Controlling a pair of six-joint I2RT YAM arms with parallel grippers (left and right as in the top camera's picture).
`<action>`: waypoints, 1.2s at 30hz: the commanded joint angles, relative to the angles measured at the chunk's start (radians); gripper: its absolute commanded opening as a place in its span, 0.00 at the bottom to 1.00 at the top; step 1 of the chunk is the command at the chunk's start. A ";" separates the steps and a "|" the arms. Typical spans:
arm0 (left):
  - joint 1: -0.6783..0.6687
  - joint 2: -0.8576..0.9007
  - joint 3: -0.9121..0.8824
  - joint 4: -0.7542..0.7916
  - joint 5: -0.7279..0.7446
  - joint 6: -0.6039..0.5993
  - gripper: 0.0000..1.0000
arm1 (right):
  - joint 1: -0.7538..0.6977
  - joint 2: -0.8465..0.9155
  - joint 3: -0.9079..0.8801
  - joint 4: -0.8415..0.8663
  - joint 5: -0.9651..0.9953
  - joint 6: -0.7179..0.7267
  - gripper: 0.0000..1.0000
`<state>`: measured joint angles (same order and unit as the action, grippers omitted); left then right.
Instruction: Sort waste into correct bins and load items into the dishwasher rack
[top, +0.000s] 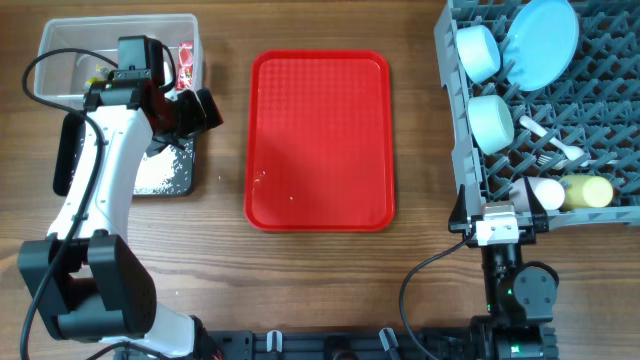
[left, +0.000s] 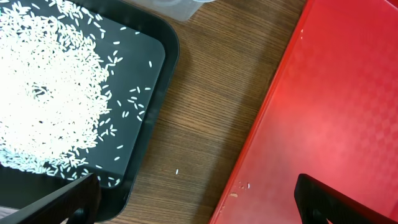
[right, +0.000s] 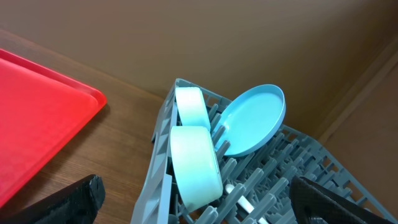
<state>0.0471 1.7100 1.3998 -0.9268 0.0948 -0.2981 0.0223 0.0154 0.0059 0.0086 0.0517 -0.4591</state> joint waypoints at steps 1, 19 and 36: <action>0.003 0.005 0.006 0.002 -0.006 0.002 1.00 | 0.005 -0.012 -0.001 0.003 -0.012 -0.015 1.00; -0.213 -0.394 -0.067 0.003 -0.009 0.002 1.00 | 0.005 -0.012 -0.001 0.003 -0.012 -0.015 1.00; -0.085 -1.130 -0.916 1.094 0.066 -0.002 1.00 | 0.005 -0.012 -0.001 0.003 -0.012 -0.015 1.00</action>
<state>-0.0830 0.6735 0.7055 0.0261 0.1143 -0.2985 0.0231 0.0154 0.0059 0.0082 0.0513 -0.4698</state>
